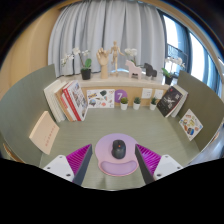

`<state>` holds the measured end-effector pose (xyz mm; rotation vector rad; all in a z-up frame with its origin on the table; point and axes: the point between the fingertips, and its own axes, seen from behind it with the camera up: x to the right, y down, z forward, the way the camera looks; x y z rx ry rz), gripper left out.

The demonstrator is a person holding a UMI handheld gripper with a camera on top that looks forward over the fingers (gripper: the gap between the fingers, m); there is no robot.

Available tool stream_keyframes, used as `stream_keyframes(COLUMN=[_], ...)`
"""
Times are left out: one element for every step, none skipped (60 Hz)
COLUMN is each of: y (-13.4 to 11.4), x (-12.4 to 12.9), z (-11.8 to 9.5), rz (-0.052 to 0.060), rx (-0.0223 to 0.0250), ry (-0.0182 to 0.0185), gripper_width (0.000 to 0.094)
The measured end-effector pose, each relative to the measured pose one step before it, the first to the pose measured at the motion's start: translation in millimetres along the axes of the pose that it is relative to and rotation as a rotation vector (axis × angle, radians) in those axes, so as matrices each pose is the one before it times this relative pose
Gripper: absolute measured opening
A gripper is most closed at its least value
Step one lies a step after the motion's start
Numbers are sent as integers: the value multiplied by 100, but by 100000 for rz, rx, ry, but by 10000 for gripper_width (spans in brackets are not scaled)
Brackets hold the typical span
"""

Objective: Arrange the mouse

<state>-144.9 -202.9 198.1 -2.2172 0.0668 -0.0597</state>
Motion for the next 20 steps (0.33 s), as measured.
stream_keyframes(y=[-97,-52,-46,-52,-7,50,22,18,22,41,44,62,69,90,50,86,72,70,111,143], x=[-13,-9,-306,30,-83,-169,-152,-162,-194,-155,-168,-203,-191,-308,-197,-171,-135,-120,-116,-57], z=[-631,-604,-439,-609,-554,-411,-489,-436,-380,-336,-339,-291,-278,-253,-225,-188,-166,-153,-133,-135], rz=[-153,20,94,-63,-180,-263,-106,-58,-44,-44,-74,-134,-138,-52,-91,-108,-169,-159,-86,-45], rx=[747,583,444,302,322,352,282,329,347,292,179,156,140,155,305,371,235,134,11,-9], ry=[408,528,868,343,235,182,-69,-211,-180,-155,-141,-156,-200,-72,-160,-225,-182,-93,37,81], gripper_width=[867,868,867,867,867,868,867,866,865,865,867,864,866,865,864,863,864,865,865,866])
